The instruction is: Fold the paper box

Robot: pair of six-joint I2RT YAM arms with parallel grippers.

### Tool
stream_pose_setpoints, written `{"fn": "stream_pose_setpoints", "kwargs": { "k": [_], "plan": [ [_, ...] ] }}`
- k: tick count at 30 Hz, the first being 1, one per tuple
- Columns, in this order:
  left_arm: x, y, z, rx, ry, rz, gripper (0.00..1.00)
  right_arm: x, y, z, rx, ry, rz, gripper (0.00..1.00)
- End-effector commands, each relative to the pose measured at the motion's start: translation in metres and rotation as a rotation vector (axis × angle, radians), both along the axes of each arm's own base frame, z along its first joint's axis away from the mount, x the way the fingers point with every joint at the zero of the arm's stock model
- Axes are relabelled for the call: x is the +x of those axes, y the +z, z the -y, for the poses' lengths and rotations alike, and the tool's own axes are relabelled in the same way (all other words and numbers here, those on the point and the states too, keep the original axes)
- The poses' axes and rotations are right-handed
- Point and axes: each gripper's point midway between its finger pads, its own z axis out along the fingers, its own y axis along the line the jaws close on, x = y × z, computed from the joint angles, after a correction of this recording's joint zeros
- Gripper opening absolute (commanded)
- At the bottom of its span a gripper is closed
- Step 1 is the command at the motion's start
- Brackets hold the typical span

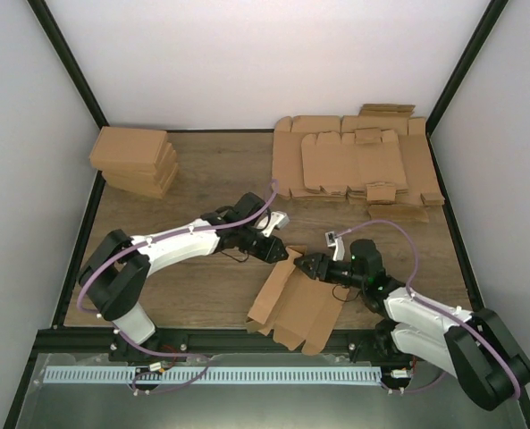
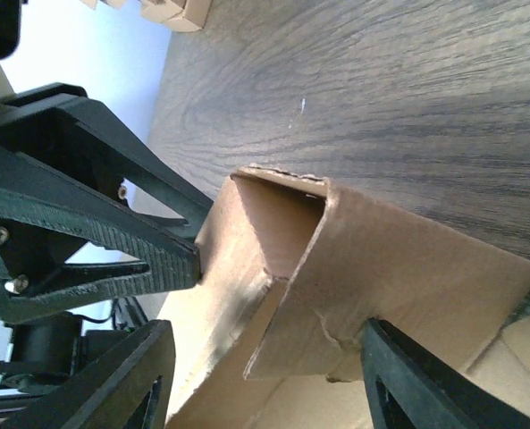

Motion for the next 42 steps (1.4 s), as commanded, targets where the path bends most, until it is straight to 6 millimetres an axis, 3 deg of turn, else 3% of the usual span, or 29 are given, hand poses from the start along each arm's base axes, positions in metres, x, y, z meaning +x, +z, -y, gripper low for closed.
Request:
{"fn": "stream_pose_setpoints", "kwargs": {
  "k": [1, 9, 16, 25, 28, 31, 36, 42],
  "plan": [
    [0.003, -0.002, 0.0, 0.033, -0.005, 0.026, 0.24, 0.008, 0.014, 0.0, -0.052, 0.003, 0.056, 0.62],
    [0.001, -0.003, 0.002, 0.045, -0.009, 0.034, 0.24, 0.009, 0.022, 0.009, -0.149, 0.011, 0.108, 0.78],
    [0.0, -0.002, 0.004, 0.064, -0.017, 0.047, 0.24, 0.019, 0.036, 0.018, -0.205, -0.034, 0.146, 0.8],
    [0.001, -0.003, 0.004, 0.073, -0.016, 0.056, 0.24, 0.035, 0.042, 0.052, -0.263, -0.212, 0.149, 0.82],
    [0.001, -0.003, 0.004, 0.075, -0.016, 0.058, 0.24, 0.041, 0.026, 0.071, -0.323, -0.283, 0.068, 0.72],
    [0.001, -0.003, 0.004, 0.077, -0.017, 0.056, 0.24, 0.04, 0.01, 0.076, -0.328, -0.28, 0.006, 0.62],
    [0.001, -0.003, 0.004, 0.078, -0.016, 0.057, 0.24, 0.028, -0.003, 0.053, -0.239, -0.139, -0.014, 0.45],
    [-0.001, -0.002, 0.005, 0.072, -0.019, 0.052, 0.24, 0.022, -0.011, 0.036, -0.214, -0.017, -0.008, 0.46]
  ]
}}
